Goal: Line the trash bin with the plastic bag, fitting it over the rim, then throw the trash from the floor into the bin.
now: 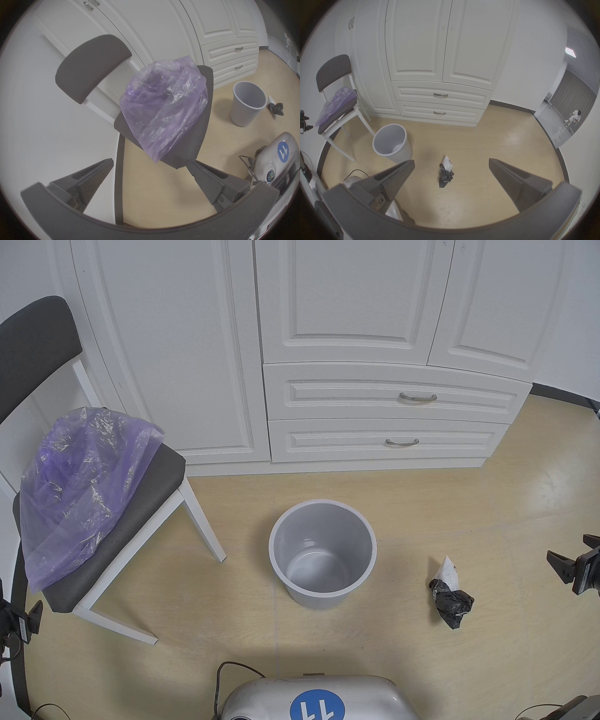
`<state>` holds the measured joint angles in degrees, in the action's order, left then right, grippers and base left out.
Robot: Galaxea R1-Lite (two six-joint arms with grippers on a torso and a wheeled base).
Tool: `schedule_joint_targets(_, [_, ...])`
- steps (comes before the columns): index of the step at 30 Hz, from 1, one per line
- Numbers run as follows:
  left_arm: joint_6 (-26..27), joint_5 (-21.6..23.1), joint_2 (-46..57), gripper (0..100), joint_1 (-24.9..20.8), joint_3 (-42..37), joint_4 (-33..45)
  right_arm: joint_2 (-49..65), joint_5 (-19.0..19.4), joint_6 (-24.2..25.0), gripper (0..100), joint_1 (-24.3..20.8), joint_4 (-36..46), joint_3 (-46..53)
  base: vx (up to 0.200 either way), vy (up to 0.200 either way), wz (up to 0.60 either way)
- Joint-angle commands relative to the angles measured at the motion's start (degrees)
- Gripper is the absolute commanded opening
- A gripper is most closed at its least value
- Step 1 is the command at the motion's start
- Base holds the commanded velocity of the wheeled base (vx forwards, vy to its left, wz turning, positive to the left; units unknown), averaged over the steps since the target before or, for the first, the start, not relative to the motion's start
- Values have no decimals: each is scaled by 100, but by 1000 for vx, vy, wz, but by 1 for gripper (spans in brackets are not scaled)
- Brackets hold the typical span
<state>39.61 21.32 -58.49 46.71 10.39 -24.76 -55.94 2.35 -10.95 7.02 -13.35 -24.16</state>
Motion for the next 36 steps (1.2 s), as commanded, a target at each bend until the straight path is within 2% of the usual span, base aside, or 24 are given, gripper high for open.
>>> schedule_joint_targets(1, [30,-58,-356,100,4,-63,-38,-207,2,22,100,1,-1,17,0,0,0])
schedule_joint_targets(11, [30,-93,-1156,100,92,42,-495,-435,11,40,100,1,-300,96,0,0,0])
schedule_joint_targets(15, [-67,-102,-1543,100,110,25,-1013,-470,2,31,100,1,-651,228,0,0,0])
schedule_joint_targets(20, [-102,-93,-1797,100,215,-2,-1585,-470,11,31,100,1,-704,245,0,0,0])
schedule_joint_targets(29, [-735,-93,-1789,100,224,78,-2147,-426,11,40,100,1,-713,245,0,0,0])
schedule_joint_targets(34, [-1684,-93,-1674,100,171,95,-3211,-365,2,14,100,1,-713,254,0,0,0])
schedule_joint_targets(36, [-1799,-93,-1789,100,171,86,-3422,-374,11,14,100,1,-713,254,0,0,0])
